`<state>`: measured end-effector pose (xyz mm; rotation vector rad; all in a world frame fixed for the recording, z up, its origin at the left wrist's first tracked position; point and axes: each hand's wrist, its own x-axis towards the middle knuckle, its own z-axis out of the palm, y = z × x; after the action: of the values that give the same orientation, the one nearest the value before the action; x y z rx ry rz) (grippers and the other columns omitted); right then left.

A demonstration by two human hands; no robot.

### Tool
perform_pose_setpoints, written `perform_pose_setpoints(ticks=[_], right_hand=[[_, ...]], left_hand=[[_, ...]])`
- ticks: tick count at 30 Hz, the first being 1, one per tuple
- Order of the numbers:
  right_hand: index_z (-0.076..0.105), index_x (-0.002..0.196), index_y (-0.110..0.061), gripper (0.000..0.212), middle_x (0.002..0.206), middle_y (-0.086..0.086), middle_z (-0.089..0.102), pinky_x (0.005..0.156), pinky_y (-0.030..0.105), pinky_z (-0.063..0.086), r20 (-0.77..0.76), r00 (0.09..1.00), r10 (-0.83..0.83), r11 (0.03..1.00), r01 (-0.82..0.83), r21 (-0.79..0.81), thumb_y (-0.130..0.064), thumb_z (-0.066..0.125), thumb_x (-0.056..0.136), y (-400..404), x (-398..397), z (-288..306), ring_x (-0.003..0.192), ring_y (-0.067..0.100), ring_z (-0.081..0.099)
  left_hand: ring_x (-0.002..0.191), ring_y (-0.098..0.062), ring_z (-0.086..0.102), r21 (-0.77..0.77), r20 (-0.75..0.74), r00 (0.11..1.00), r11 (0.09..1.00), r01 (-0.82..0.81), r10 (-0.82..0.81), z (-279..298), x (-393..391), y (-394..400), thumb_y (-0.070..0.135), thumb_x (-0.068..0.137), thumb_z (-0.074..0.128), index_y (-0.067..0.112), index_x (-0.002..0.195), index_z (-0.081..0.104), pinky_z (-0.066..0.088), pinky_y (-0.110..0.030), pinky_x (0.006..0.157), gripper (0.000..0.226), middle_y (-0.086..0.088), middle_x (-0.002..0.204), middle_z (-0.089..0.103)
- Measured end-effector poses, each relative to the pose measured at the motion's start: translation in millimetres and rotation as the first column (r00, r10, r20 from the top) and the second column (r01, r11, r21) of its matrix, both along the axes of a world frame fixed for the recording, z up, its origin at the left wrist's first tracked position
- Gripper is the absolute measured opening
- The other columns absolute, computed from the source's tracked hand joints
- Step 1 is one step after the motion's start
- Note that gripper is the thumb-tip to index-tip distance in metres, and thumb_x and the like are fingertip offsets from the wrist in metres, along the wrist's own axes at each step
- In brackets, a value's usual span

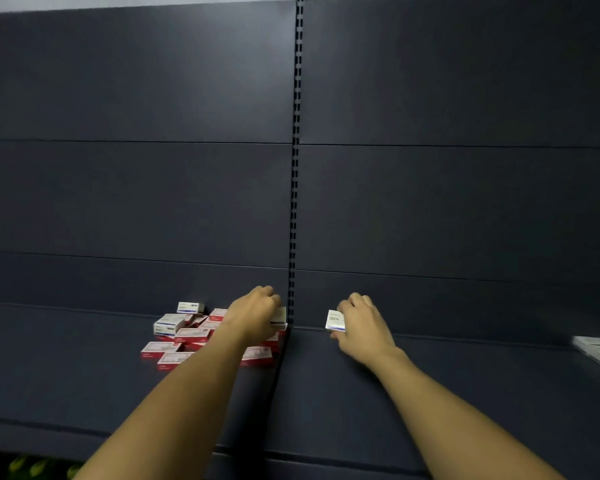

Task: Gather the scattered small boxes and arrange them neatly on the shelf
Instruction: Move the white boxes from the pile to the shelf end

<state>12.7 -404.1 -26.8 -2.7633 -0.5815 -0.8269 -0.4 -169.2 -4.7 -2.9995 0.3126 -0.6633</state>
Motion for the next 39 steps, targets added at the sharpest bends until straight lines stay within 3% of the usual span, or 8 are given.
perform_pose_setpoints(ticks=[13,24,32,39], right_hand=[[0.057,0.12,-0.013,0.05,0.121,0.004,0.051,0.102,0.031,0.039,-0.117,0.944,-0.31,0.949,0.314,0.02,-0.044,0.073,0.085,-125.1,-36.7,0.4,0.116,0.022,0.045],[0.057,0.122,-0.013,0.048,0.123,0.006,0.051,0.103,0.033,0.039,-0.089,0.85,-0.519,0.853,0.522,0.002,-0.042,0.071,0.086,-244.2,-92.3,14.8,0.117,0.024,0.045],[0.055,0.13,-0.011,0.055,0.129,0.008,0.051,0.105,0.033,0.04,-0.132,0.785,-0.605,0.793,0.609,-0.014,-0.039,0.069,0.084,-340.1,-144.0,17.3,0.122,0.026,0.044],[0.056,0.126,-0.011,0.048,0.125,0.009,0.053,0.101,0.034,0.041,-0.133,0.733,-0.667,0.744,0.666,-0.056,-0.034,0.063,0.084,-412.0,-183.6,15.9,0.116,0.028,0.048]], left_hand=[[0.114,-0.022,0.049,-0.034,-0.043,0.966,0.967,0.252,-0.253,-12.3,20.8,-115.8,0.04,0.093,0.064,0.014,0.121,0.061,0.051,-0.041,0.085,0.039,-0.002,0.118,0.049],[0.111,-0.023,0.051,-0.005,-0.039,0.919,0.919,0.393,-0.393,-3.5,10.3,-238.8,0.04,0.092,0.064,0.014,0.124,0.061,0.049,-0.036,0.083,0.041,-0.001,0.119,0.05],[0.111,-0.022,0.053,-0.014,-0.043,0.873,0.874,0.486,-0.486,-1.9,-10.3,-340.9,0.047,0.091,0.064,0.017,0.124,0.061,0.049,-0.036,0.083,0.045,0.001,0.118,0.051],[0.11,-0.022,0.054,0.016,-0.041,0.845,0.845,0.534,-0.533,-1.1,-36.0,-417.4,0.047,0.09,0.065,0.016,0.12,0.063,0.048,-0.036,0.083,0.043,0.0,0.117,0.052]])
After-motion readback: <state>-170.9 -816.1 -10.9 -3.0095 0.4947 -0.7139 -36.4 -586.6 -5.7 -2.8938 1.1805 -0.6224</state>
